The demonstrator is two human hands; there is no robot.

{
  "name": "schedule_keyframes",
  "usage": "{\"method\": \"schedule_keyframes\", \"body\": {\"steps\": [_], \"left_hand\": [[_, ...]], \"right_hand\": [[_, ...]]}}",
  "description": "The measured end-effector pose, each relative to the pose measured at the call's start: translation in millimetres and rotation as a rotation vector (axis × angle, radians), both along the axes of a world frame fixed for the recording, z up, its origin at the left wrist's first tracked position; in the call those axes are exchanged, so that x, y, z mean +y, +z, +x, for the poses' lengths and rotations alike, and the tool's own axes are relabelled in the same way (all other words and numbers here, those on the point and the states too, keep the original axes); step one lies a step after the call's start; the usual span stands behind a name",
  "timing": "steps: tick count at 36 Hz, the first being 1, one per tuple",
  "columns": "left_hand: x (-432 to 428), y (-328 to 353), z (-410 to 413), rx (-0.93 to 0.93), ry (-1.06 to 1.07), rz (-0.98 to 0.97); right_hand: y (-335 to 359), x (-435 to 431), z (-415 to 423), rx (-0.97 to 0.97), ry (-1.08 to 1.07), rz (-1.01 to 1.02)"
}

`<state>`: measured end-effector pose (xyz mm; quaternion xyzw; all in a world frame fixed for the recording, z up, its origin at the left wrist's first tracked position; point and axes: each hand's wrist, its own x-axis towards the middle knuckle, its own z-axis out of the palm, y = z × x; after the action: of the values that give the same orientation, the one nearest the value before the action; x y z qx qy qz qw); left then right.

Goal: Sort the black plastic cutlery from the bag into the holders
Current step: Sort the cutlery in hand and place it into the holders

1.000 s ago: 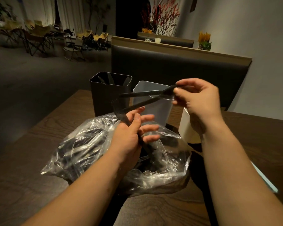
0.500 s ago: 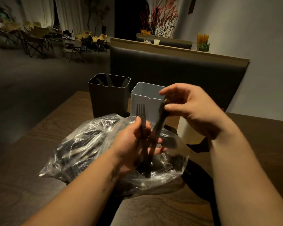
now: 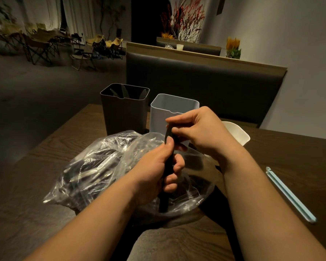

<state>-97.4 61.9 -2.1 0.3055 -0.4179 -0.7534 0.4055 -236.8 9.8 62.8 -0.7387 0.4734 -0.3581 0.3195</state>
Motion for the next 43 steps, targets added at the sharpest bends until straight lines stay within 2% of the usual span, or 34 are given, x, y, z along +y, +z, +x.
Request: {"method": "schedule_keyframes", "body": {"steps": [11, 15, 18, 26, 30, 34, 38, 40, 43], "left_hand": [[0, -2, -1, 0.039, 0.076, -0.140], [-3, -3, -3, 0.050, 0.129, -0.093], [-4, -4, -1, -0.032, 0.143, -0.058], [-1, -5, -4, -0.054, 0.217, -0.077], [0, 0, -3, -0.063, 0.222, -0.076], [0, 3, -2, -0.060, 0.262, -0.103], [-1, 2, -2, -0.019, 0.336, -0.102], [-3, 3, -2, 0.003, 0.349, -0.099], [-3, 3, -1, 0.008, 0.335, -0.102]], "right_hand": [[-2, 1, 4, 0.031, -0.005, -0.045], [3, 0, 2, -0.057, -0.104, -0.155], [7, -1, -6, -0.167, -0.184, -0.177], [11, 7, 6, -0.145, -0.100, -0.085], [14, 13, 7, -0.246, -0.056, -0.103], [27, 15, 0, -0.364, -0.108, -0.231], [54, 5, -20, -0.558, -0.324, -0.429], [68, -4, -28, -0.654, -0.459, -0.581], [79, -19, -29, -0.640, -0.625, -0.832]]}}
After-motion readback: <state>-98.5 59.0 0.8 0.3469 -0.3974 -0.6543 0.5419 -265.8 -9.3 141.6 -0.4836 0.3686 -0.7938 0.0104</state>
